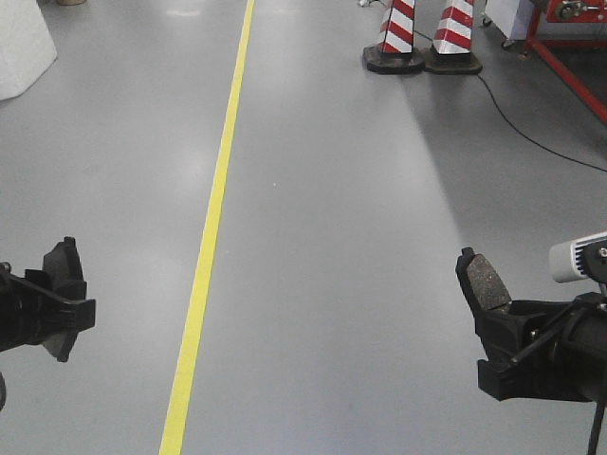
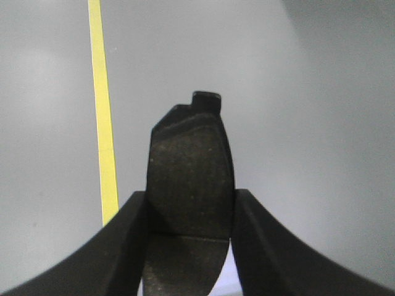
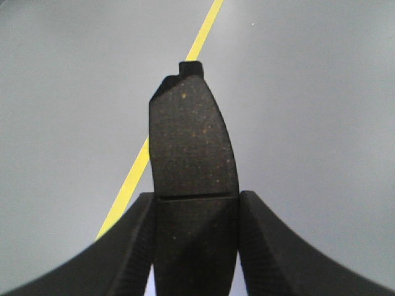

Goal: Move and align brake pads A on conveyor
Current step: 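Drive along the yellow floor line past the red-white cones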

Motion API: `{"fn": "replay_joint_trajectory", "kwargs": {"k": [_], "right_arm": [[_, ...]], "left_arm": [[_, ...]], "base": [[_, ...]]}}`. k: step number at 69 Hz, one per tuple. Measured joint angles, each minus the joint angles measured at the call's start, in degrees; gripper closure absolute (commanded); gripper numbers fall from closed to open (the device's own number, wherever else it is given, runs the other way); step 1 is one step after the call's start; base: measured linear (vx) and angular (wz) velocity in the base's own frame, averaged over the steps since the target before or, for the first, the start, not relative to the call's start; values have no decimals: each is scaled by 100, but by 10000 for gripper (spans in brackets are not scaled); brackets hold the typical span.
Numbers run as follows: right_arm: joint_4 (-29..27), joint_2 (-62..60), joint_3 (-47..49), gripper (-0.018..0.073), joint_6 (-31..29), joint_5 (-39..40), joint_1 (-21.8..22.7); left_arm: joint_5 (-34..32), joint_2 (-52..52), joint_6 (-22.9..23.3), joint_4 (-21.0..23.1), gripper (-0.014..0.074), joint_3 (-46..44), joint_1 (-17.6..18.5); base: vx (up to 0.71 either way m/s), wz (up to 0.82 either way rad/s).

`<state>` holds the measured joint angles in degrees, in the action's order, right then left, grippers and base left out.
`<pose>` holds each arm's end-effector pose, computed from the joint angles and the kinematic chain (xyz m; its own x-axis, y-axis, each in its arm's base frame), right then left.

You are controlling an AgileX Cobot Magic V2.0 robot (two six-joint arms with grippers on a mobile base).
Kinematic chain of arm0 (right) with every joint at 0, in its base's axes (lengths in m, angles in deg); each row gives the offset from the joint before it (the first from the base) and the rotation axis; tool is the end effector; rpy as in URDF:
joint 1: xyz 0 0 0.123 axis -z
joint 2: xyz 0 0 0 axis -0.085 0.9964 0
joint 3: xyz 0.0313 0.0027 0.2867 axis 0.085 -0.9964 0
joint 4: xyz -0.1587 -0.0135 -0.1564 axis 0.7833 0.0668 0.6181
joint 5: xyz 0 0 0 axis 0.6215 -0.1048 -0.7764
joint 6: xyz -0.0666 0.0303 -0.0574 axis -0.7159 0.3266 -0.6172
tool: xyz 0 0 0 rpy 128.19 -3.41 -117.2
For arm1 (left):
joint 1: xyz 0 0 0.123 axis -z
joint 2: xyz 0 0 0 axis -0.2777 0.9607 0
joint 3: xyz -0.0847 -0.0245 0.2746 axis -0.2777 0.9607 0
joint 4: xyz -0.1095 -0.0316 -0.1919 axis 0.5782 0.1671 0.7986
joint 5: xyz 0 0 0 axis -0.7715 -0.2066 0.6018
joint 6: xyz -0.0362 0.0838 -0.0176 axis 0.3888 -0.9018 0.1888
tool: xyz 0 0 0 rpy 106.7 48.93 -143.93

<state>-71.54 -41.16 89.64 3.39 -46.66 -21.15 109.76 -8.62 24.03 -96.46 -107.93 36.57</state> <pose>0.1230 0.0534 0.2887 -0.5591 -0.1099 -0.8218 -0.3105 0.9468 0.0846 0.1541 -0.0505 0.3018 -0.6967 -0.0296 -0.7167 0.1159 0.9814 -0.1532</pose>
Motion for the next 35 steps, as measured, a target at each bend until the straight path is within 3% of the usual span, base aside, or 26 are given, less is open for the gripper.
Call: {"fn": "replay_joint_trajectory", "kwargs": {"k": [35], "right_arm": [[0, 0, 0, 482, 0, 0, 0]], "left_arm": [[0, 0, 0, 0, 398, 0, 0]], "base": [[55, 2]]}}
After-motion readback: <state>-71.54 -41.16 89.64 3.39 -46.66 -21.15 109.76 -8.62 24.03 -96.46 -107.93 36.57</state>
